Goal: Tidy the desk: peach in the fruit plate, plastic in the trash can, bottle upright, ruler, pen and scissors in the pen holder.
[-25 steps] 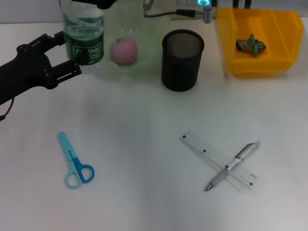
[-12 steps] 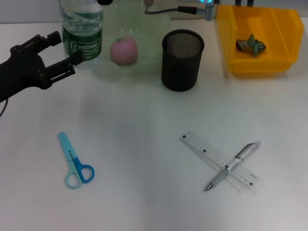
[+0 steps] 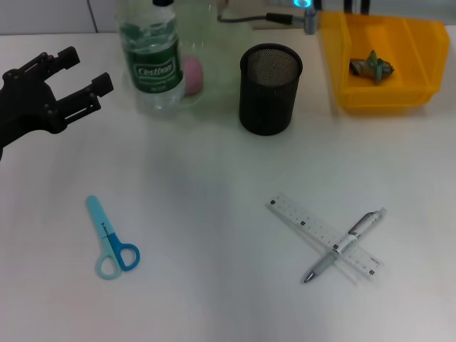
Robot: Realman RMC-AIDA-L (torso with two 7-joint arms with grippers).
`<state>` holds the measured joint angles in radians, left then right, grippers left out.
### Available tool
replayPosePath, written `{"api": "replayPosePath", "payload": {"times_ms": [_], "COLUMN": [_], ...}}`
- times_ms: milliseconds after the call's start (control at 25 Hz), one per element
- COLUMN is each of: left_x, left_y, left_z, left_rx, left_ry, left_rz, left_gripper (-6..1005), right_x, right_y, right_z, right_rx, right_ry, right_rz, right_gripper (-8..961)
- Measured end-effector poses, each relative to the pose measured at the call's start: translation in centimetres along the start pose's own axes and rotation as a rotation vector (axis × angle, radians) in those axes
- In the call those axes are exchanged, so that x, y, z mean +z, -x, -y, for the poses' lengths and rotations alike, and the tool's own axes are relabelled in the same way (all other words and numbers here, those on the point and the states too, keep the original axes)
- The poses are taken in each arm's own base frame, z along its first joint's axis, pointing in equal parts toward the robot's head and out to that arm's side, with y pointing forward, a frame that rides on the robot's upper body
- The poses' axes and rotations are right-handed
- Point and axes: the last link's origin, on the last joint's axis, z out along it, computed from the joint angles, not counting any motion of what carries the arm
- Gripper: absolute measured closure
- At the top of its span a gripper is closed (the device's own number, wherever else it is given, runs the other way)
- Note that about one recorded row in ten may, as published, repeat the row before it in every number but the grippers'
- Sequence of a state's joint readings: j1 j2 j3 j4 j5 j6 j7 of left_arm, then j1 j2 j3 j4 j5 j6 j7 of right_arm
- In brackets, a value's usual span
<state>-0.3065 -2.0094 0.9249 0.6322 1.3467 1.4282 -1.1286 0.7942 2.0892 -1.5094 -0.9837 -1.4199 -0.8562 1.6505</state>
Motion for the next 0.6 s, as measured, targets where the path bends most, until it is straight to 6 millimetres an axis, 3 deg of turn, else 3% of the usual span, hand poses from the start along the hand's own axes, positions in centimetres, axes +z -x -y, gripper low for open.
{"api": "replayPosePath", "payload": {"times_ms": [600], "left_x": [-0.4], "left_y": [0.2], "left_z": [-0.1], "left_rx": [0.005], "left_ry": [-0.007], "left_rz": [0.002], "left_gripper": [208], "right_x": [2.0], "right_y": [-1.5], "right_z": [0.9], "right_rx": [0.065], "right_ry": [-0.018], "right_rz": [0.007], "right_gripper": [512]}}
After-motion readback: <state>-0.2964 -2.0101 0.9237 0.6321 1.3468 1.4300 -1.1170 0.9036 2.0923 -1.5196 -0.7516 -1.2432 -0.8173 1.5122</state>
